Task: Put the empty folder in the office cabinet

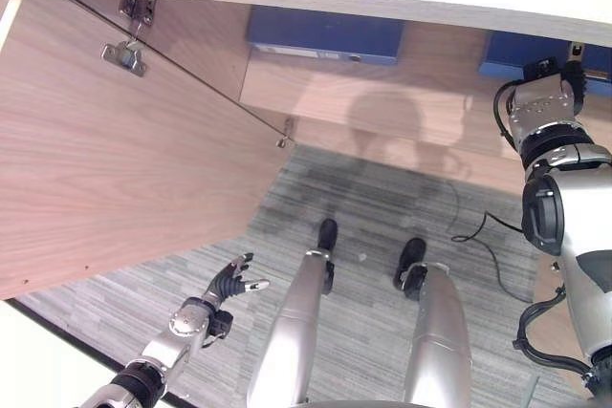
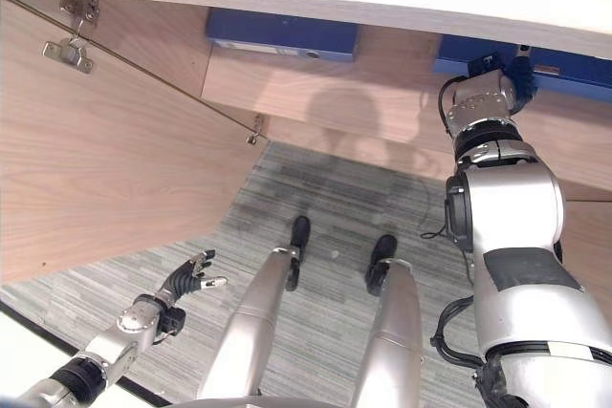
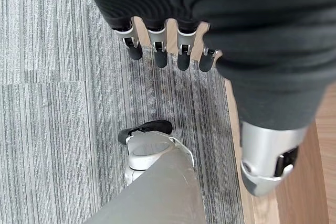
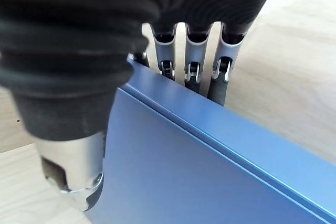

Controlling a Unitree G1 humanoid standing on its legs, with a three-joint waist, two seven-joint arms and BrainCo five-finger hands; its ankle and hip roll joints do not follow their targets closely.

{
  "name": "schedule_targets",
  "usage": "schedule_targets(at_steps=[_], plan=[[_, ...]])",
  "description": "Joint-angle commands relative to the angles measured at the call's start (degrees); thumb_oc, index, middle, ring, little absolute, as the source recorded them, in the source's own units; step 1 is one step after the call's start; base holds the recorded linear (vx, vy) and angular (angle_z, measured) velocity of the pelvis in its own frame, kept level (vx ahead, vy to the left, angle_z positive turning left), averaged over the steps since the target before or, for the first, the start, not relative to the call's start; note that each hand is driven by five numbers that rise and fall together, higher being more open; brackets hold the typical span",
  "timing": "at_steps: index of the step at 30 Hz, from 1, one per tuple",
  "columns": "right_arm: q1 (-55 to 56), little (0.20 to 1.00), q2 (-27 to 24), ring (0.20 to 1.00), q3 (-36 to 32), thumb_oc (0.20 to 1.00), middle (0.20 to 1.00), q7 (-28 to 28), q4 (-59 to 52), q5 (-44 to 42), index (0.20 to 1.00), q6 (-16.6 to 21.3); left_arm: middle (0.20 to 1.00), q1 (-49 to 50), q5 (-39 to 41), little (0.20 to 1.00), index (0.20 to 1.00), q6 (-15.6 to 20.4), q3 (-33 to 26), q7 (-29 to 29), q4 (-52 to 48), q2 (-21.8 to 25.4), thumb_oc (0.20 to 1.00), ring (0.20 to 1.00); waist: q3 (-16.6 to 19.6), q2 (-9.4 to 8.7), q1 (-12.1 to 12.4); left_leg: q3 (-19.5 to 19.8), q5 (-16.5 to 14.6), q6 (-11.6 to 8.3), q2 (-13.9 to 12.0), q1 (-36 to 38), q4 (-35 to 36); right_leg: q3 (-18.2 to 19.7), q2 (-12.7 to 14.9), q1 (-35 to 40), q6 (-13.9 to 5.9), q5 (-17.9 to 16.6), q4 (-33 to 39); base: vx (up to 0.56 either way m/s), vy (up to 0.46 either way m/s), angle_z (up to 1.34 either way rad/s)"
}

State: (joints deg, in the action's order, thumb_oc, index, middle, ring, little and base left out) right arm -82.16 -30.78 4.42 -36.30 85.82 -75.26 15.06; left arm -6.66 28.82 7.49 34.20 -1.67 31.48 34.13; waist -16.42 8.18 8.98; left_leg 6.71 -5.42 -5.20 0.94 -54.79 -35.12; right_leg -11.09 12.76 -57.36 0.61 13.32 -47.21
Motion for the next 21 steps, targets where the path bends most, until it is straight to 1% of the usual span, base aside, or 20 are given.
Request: schedule_targets(at_steps=[1, 2, 6, 9, 10, 11, 12, 13, 14, 15, 17, 20, 21], plan=[[0.6, 1.0, 1.0, 1.0, -3.0, 1.0, 1.0, -1.1, -1.0, -0.5, 1.0, 0.2, 1.0, -1.6, 1.1, 1.0, 1.0, 0.7, -1.7, -0.5, 1.0, 1.2, 1.0, 1.0, -3.9, 0.41, 1.1, 0.1, -4.8, 0.27, -1.8, 3.5, 5.3, 4.8, -1.5, 8.2, -6.13, 9.5, 1.3, 0.0, 0.0, 0.0], [0.8, 1.0, 2.0, 1.0, -2.9, 1.0, 1.0, -1.0, -1.6, -0.2, 1.0, 0.4, 1.0, -1.9, 1.4, 1.0, 1.0, 0.7, -1.6, -0.5, 0.9, 0.9, 1.0, 1.0, -4.0, 0.33, 1.0, 0.0, -4.6, 0.22, -1.8, 3.7, 5.8, 4.8, -1.5, 8.4, -6.11, 9.4, 1.6, 0.0, 0.0, 0.0], [0.2, 1.0, 1.8, 1.0, -2.4, 1.0, 1.0, -0.2, -2.1, -0.4, 1.0, 0.2, 1.0, -2.0, 1.7, 1.0, 1.0, 0.7, -2.1, -0.2, 0.5, 1.1, 1.0, 1.0, -4.0, 0.37, 0.8, 0.1, -4.3, 0.12, -1.8, 3.8, 6.4, 4.7, -1.5, 8.4, -6.17, 9.2, 1.8, 0.0, 0.0, 0.0], [-3.0, 1.0, -1.5, 1.0, 1.3, 1.0, 1.0, 2.2, -3.2, 0.9, 1.0, -1.4, 1.0, -1.2, 2.4, 1.0, 1.0, 1.0, -2.7, 0.6, -0.6, 2.4, 1.0, 1.0, -4.0, 0.25, 1.2, 0.2, -4.0, 0.13, -1.7, 3.6, 6.6, 4.6, -1.3, 8.2, -6.23, 8.7, 1.8, 0.0, 0.0, 0.0], [-3.2, 1.0, -1.6, 1.0, 1.4, 1.0, 1.0, 2.2, -3.0, 0.8, 1.0, -1.5, 1.0, -1.2, 2.4, 1.0, 1.0, 1.0, -2.8, 0.6, -0.7, 2.4, 1.0, 1.0, -4.0, 0.33, 1.2, 0.2, -4.0, 0.14, -1.7, 3.6, 6.6, 4.6, -1.3, 8.2, -6.24, 8.7, 1.8, 0.0, 0.0, 0.0], [-5.1, 1.0, -4.6, 1.0, 4.3, 1.0, 1.0, 3.3, -4.3, 3.1, 1.0, -2.4, 1.0, 0.0, 2.2, 1.0, 1.0, 0.9, -3.2, 0.8, -1.2, 3.0, 1.0, 1.0, -3.8, -0.08, 1.4, 0.1, -3.8, 0.07, -1.8, 3.6, 6.8, 4.5, -1.2, 8.4, -6.26, 8.5, 2.0, 0.0, 0.0, 0.0], [-5.3, 1.0, -4.7, 1.0, 4.5, 1.0, 1.0, 3.3, -4.1, 3.1, 1.0, -2.5, 1.0, 0.0, 2.2, 1.0, 1.0, 0.8, -3.2, 0.9, -1.3, 2.9, 1.0, 1.0, -3.8, 0.04, 1.4, 0.1, -3.8, 0.07, -1.8, 3.7, 6.9, 4.5, -1.2, 8.4, -6.27, 8.5, 2.1, 0.0, 0.0, 0.0], [-6.5, 1.0, -7.3, 1.0, 6.6, 1.0, 1.0, 4.2, -3.9, 4.9, 1.0, -3.6, 1.0, 0.6, 1.6, 1.0, 1.0, 0.4, -3.3, 1.3, -0.8, 2.8, 1.0, 1.0, -3.7, -0.25, 1.4, 0.2, -3.6, -0.02, -1.8, 3.7, 6.9, 4.4, -1.2, 8.7, -6.32, 8.3, 2.1, 0.0, 0.0, 0.0], [-6.7, 1.0, -7.5, 1.0, 6.7, 1.0, 1.0, 4.4, -3.6, 5.0, 1.0, -3.7, 1.0, 0.5, 1.5, 1.0, 1.0, 0.4, -3.3, 1.3, -0.7, 2.7, 1.0, 1.0, -3.8, -0.14, 1.4, 0.2, -3.6, -0.02, -1.8, 3.8, 6.9, 4.4, -1.2, 8.7, -6.33, 8.3, 2.1, 0.0, 0.0, 0.0], [-7.1, 1.0, -9.4, 1.0, 7.7, 1.0, 1.0, 5.2, -3.0, 6.2, 1.0, -4.4, 1.0, 0.6, 0.9, 1.0, 1.0, 0.4, -3.3, 1.7, 0.5, 2.2, 1.0, 1.0, -3.6, -0.39, 1.5, 0.3, -3.4, -0.1, -1.8, 4.5, 7.4, 4.3, -1.2, 9.5, -6.32, 8.3, 2.7, 0.0, 0.0, 0.0], [-6.8, 1.0, -10.4, 1.0, 7.9, 1.0, 1.0, 6.0, -2.2, 6.8, 1.0, -4.8, 1.0, 0.4, 0.7, 1.0, 1.0, 0.5, -3.3, 1.8, 1.2, 1.7, 1.0, 1.0, -3.6, -0.39, 1.7, 0.4, -3.0, -0.2, -1.8, 5.4, 8.5, 4.1, -1.2, 10.5, -6.43, 7.9, 3.7, 0.0, 0.0, 0.0], [-5.6, 1.0, -10.7, 1.0, 7.2, 1.0, 1.0, 6.5, -1.4, 6.8, 1.0, -4.8, 1.0, -0.3, 0.7, 1.0, 1.0, 0.8, -3.5, 1.9, 2.4, 1.4, 1.0, 1.0, -3.8, -0.43, 1.6, 0.5, -2.4, -0.25, -1.8, 6.9, 10.1, 4.0, -1.4, 11.7, -6.5, 7.4, 4.9, 0.0, -0.001, 0.02], [-3.8, 1.0, -10.3, 1.0, 5.5, 1.0, 1.0, 6.7, -1.0, 6.3, 1.0, -4.7, 1.0, -1.0, 0.9, 1.0, 1.0, 1.1, -3.7, 2.1, 2.6, 1.0, 1.0, 1.0, -3.8, -0.42, 1.6, 0.5, -2.1, -0.28, -1.8, 8.1, 11.4, 3.9, -1.5, 12.8, -6.62, 7.0, 6.0, 0.0, 0.0, 0.0]])
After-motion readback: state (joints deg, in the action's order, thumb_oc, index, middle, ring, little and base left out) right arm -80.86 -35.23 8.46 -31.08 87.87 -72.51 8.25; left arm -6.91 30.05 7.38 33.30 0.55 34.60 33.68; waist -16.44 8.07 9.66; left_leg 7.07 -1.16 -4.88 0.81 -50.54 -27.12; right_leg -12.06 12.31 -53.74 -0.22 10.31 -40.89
